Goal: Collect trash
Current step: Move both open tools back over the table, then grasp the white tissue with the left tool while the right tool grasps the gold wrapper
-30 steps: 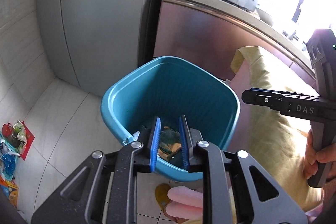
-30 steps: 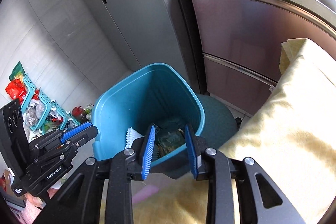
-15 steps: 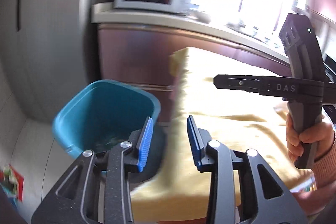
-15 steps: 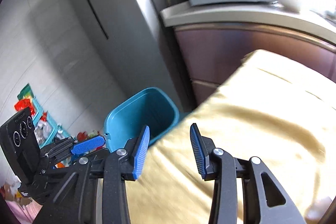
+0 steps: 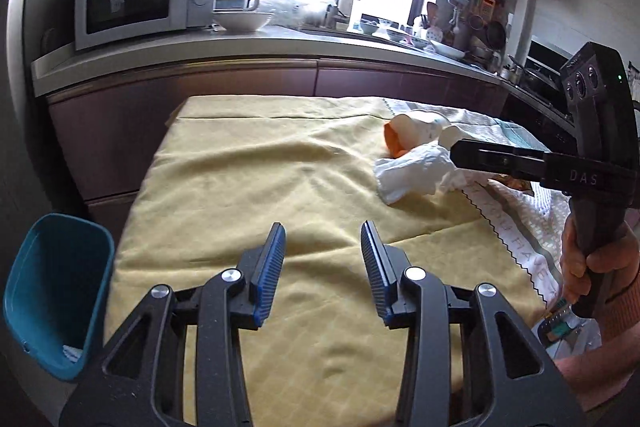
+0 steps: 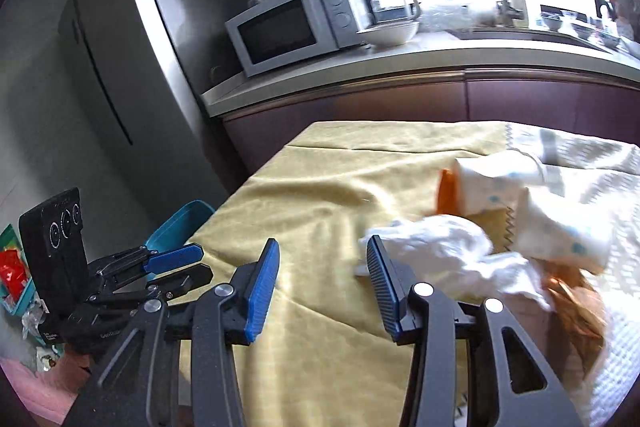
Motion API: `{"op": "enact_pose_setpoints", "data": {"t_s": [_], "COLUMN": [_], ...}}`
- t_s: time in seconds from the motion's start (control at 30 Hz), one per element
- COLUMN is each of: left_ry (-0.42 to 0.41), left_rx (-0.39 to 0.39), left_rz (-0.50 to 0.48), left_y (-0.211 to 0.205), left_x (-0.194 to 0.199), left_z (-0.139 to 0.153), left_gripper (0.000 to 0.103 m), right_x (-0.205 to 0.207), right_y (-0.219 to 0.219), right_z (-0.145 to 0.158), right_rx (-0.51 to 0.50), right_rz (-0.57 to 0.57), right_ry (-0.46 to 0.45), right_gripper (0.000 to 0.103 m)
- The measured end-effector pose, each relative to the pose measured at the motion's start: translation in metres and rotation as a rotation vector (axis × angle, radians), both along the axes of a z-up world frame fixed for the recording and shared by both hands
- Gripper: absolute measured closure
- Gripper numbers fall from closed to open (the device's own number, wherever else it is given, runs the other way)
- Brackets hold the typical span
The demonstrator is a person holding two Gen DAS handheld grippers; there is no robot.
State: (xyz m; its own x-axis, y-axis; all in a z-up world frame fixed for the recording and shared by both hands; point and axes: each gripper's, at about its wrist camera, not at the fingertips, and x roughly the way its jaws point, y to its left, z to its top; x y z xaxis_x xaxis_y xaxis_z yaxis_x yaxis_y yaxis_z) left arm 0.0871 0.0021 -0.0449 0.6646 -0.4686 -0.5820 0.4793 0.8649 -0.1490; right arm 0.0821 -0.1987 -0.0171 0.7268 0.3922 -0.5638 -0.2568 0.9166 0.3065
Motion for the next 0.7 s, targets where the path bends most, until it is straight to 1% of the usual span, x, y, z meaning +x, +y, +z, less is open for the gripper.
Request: {"op": "enact_pose_setpoints", "data": {"t_s": [0.17, 0.3, 0.4, 0.5, 0.6, 0.7], "left_ry": [0.01, 0.013, -0.001, -0.014, -0.02, -0.019], "left_rx": [0.014, 0.04, 0.068, 0.091, 0.11, 0.138], "left_rz": [-0.066, -0.107, -0.133, -0.159, -0.188, -0.209], "left_y": [-0.036, -0.061, -0.08, -0.097, -0.116, -0.133], "left_x": [0.009, 0.02, 0.031, 0.039, 0.049, 0.058], "left_z": [-0.003, -0.006, -0.004, -0.003, -0.003, -0.005], "left_gripper": [0.064, 0.062, 0.062, 0.06, 0.057, 0.056], "right_x": [-0.025, -0.034, -0.041, -0.045, -0.043, -0.041], "right_y": [-0.045, -0.075, -0.098, -0.11, -0.112, -0.114], "right_z": [-0.006, -0.008, -0.012, -0.017, -0.021, -0.025], "right_rx": [-0.043, -0.068, -0.074, -0.062, -0.066, -0.075], "right_rz": [-0.132, -0.216, -0.267, -0.287, -0.287, -0.292], "right_ry": [-0.005, -0.013, -0.006, 0.002, 0.011, 0.02], "right_gripper": [0.06, 0.059, 0.058, 0.058, 0.058, 0.058]}}
